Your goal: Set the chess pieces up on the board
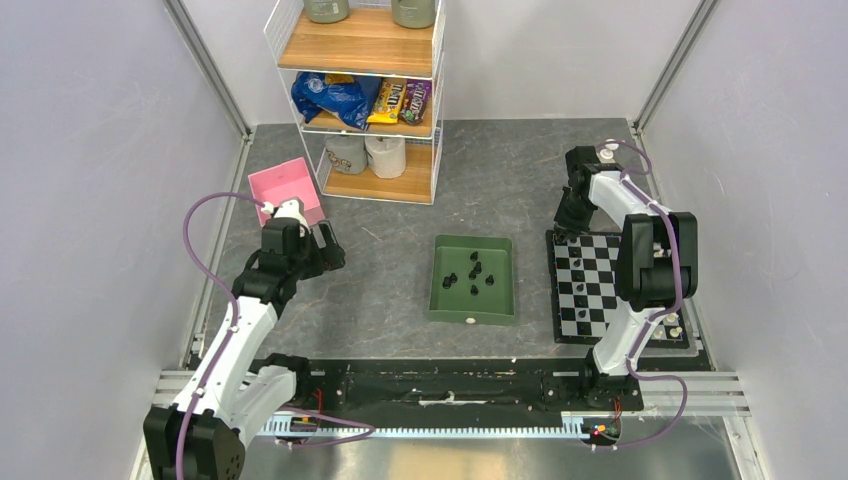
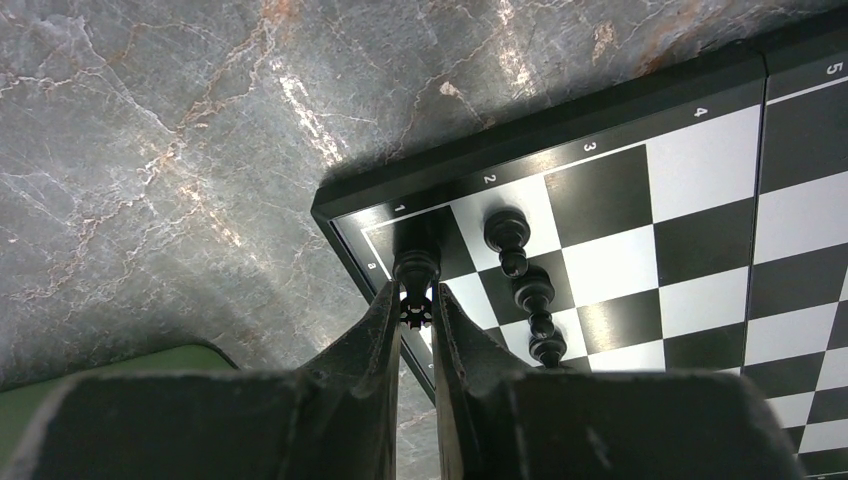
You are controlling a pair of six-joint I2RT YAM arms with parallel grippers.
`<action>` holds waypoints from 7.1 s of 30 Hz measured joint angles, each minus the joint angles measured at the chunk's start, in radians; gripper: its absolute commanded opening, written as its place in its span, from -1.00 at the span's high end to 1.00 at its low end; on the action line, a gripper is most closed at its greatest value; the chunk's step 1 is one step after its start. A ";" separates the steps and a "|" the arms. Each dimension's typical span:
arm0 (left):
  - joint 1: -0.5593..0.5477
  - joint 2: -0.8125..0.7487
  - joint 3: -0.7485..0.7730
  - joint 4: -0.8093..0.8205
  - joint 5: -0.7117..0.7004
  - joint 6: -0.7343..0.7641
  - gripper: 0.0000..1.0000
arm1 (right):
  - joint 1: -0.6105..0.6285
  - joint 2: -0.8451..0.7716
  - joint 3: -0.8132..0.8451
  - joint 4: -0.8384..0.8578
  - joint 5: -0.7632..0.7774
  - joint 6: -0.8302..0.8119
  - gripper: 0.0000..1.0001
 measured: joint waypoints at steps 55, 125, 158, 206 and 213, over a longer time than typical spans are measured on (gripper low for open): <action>0.000 0.006 0.001 0.000 0.021 -0.001 -0.93 | 0.145 -0.210 0.071 -0.023 -0.082 -0.044 -0.29; 0.000 0.012 0.002 0.000 0.024 -0.002 -0.94 | 0.594 0.113 0.097 0.086 0.095 0.124 0.30; 0.000 0.012 0.002 0.000 0.024 -0.002 -0.93 | 0.587 -0.177 0.015 0.044 0.114 0.138 0.60; 0.000 0.012 0.002 0.002 0.043 -0.002 -0.93 | -0.010 -0.195 -0.249 0.161 -0.007 0.046 0.24; 0.000 0.019 0.005 0.003 0.043 -0.002 -0.93 | -0.010 -0.193 -0.232 0.146 -0.034 0.027 0.03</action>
